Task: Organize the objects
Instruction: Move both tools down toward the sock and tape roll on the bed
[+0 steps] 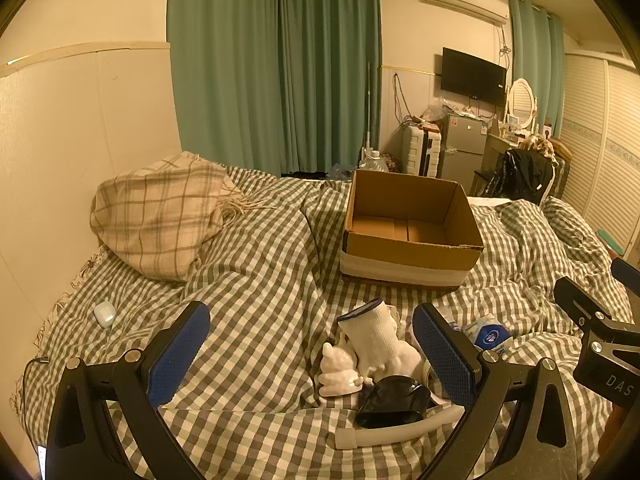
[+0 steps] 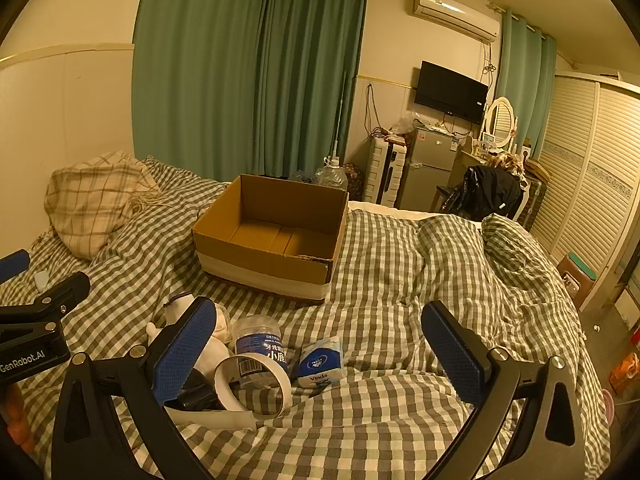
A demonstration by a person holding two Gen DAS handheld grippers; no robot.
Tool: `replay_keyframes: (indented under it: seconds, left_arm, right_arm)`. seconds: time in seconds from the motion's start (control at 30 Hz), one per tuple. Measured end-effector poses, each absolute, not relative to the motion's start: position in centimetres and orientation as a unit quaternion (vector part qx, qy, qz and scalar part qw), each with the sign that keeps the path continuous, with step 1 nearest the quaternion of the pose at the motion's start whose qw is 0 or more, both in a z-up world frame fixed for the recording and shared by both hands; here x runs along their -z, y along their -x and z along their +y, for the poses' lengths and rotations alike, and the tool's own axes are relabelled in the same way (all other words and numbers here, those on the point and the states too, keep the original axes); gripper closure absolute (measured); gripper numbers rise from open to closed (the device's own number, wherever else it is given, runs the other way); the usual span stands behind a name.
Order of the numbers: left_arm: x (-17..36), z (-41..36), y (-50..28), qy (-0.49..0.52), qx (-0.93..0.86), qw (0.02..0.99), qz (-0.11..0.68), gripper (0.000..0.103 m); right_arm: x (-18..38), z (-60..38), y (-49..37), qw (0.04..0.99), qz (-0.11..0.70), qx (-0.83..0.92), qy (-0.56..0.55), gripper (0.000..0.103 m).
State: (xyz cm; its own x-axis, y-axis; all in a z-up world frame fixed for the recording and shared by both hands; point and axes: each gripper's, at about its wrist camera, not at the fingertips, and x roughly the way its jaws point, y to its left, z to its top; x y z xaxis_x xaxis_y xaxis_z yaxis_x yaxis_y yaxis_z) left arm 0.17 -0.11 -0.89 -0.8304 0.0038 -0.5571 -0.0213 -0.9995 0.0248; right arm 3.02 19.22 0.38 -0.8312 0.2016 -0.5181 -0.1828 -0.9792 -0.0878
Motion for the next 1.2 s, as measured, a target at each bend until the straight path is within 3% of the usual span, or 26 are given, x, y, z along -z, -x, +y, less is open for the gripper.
replay_keyframes:
  seconds: [0.9, 1.2]
  left_arm:
    - [-0.2, 1.5, 2.3, 0.302, -0.953, 0.029, 0.017, 0.000]
    - [4.1, 2.4, 5.7, 0.355, -0.934, 0.020, 0.031, 0.000]
  right_arm:
    - [-2.8, 20.6, -1.8, 0.072, -0.028, -0.959, 0.272, 0.000]
    - [0.3, 24.4, 1.5, 0.097, -0.009, -0.939, 0.330, 0.000]
